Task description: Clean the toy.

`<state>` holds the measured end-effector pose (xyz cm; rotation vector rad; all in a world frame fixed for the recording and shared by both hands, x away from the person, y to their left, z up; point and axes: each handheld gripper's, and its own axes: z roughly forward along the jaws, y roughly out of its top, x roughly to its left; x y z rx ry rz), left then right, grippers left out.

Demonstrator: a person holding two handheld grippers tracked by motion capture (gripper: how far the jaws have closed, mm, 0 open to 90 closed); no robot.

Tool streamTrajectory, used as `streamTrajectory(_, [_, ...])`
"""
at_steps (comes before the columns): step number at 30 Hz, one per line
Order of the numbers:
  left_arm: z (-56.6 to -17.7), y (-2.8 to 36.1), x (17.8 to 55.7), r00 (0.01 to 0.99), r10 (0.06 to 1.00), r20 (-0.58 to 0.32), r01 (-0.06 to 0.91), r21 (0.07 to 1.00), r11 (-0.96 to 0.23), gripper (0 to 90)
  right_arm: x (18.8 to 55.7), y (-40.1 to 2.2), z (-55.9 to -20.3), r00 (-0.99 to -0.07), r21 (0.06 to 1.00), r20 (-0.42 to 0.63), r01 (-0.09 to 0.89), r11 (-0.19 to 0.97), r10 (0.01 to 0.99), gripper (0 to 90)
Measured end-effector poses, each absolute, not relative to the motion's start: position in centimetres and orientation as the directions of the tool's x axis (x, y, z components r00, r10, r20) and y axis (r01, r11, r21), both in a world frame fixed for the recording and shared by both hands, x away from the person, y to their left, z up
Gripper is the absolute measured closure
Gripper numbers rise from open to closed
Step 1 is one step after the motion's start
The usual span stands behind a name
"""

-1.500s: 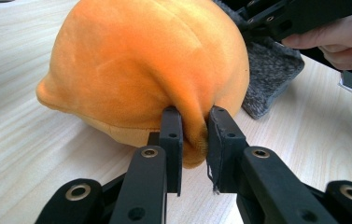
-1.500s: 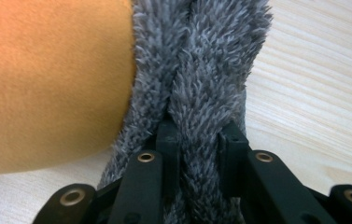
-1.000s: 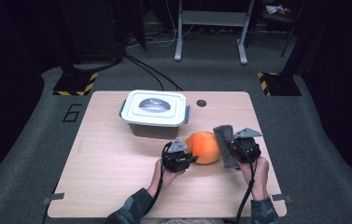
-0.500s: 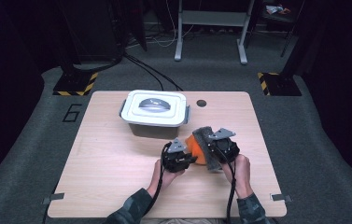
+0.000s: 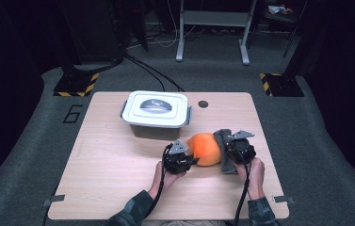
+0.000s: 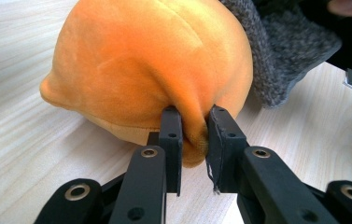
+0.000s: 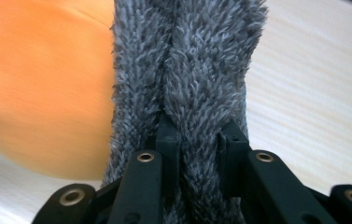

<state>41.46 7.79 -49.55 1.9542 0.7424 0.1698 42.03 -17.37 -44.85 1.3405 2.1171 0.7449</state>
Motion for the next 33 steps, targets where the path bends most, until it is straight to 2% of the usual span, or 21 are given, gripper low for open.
streamTrajectory(10, [-49.7, 8.1, 41.6, 0.803, 0.561, -0.201, 0.429, 0.848, -0.311, 76.8, 43.5, -19.1, -48.5, -0.342, 0.615, -0.096, 0.718, 0.326, 0.935, 74.7])
streamTrajectory(13, [-49.8, 8.1, 41.6, 0.804, 0.559, -0.203, 0.430, 0.849, -0.309, 76.6, 43.4, -19.5, -48.7, -0.340, 0.622, -0.083, 0.717, 0.315, 0.937, 74.7])
streamTrajectory(21, [-49.7, 8.2, 41.6, 0.799, 0.566, -0.203, 0.433, 0.848, -0.307, 76.4, 41.2, -19.5, -44.2, -0.324, 0.705, -0.123, 0.637, 0.312, 0.938, 74.7])
streamTrajectory(26, [-49.7, 8.1, 41.5, 0.798, 0.568, -0.201, 0.432, 0.848, -0.307, 76.1, 39.8, -17.3, -41.2, -0.423, 0.746, -0.133, 0.553, 0.371, 0.896, 74.7])
streamTrajectory(33, [-49.7, 8.3, 41.6, 0.802, 0.560, -0.208, 0.434, 0.847, -0.306, 74.1, 40.7, -15.3, -42.8, -0.449, 0.697, -0.139, 0.589, 0.409, 0.883, 74.7])
